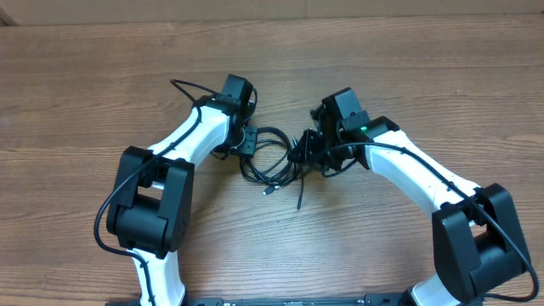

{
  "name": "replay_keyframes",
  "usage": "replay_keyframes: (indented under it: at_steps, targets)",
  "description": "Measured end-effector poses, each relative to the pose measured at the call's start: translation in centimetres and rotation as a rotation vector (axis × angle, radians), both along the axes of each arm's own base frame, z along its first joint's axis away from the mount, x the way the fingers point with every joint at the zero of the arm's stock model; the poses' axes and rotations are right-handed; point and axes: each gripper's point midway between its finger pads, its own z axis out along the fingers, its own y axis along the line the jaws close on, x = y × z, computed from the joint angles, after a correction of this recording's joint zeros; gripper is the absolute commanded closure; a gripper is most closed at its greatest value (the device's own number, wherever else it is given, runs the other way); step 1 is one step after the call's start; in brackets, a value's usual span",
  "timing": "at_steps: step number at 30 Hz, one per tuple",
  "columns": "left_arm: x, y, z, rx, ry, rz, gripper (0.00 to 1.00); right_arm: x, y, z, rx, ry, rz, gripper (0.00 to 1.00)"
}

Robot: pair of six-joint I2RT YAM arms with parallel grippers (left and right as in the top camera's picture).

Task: Untangle cables
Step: 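Move the right gripper leftward toward the left gripper, bunching the cables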

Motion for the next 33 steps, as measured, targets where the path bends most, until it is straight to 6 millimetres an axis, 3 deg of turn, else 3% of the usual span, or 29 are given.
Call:
replay_keyframes:
  at_steps: [6, 13, 33]
  targets:
    - [0.0, -0.3, 0.1, -0.018, 0.004, -0.002, 0.49, 0.7, -0.5, -0.7, -0.06, -0.037, -0.013, 0.81]
    - [0.0, -0.4, 0.1, -0.024, 0.005, -0.003, 0.48, 0.4, 0.3, -2.9, -0.124, -0.043, 0.008, 0.82]
    - [-0.1, -0.4, 0.1, -0.027, 0.006, -0.004, 0.47, 1.2, 0.8, -3.0, -0.155, -0.077, -0.047, 0.81]
